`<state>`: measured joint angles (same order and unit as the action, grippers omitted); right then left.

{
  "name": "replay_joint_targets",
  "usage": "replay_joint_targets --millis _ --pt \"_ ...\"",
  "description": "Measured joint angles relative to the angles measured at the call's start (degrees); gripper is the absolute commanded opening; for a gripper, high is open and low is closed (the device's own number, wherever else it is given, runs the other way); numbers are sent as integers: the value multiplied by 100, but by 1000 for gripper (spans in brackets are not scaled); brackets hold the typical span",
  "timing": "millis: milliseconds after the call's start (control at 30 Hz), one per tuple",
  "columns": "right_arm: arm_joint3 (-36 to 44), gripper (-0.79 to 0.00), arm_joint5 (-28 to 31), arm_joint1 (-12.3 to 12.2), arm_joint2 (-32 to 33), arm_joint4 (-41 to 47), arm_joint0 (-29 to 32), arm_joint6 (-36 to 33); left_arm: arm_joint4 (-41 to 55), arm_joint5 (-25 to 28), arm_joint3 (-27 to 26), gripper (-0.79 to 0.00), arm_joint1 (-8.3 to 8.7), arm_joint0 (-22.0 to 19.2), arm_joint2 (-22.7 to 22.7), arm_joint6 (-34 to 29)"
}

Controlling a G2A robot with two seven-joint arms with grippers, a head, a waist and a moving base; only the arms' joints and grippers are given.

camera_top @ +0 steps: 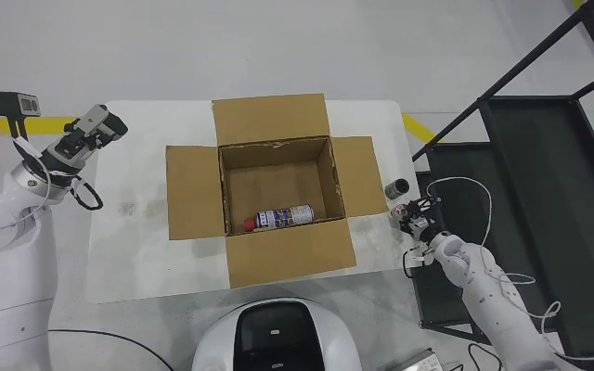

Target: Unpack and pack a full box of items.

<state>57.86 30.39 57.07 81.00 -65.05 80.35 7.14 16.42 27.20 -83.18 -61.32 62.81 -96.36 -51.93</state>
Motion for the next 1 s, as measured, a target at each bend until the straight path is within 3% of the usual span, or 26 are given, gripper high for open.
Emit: replay_joint_targets --millis 233,433,667,1000 --pt "1468 -785 125 -197 869 -40 1011 268 0 0 0 0 0 0 0 0" --pt "3084 -785 143 -274 1505 180 1579 -202 0 0 0 0 0 0 0 0" --pt "4303 -785 167 -274 1481 580 1419 -1124 0 0 0 0 0 0 0 0" --pt "4468 -785 149 -254 1269 679 1203 -1412 0 0 0 0 0 0 0 0"
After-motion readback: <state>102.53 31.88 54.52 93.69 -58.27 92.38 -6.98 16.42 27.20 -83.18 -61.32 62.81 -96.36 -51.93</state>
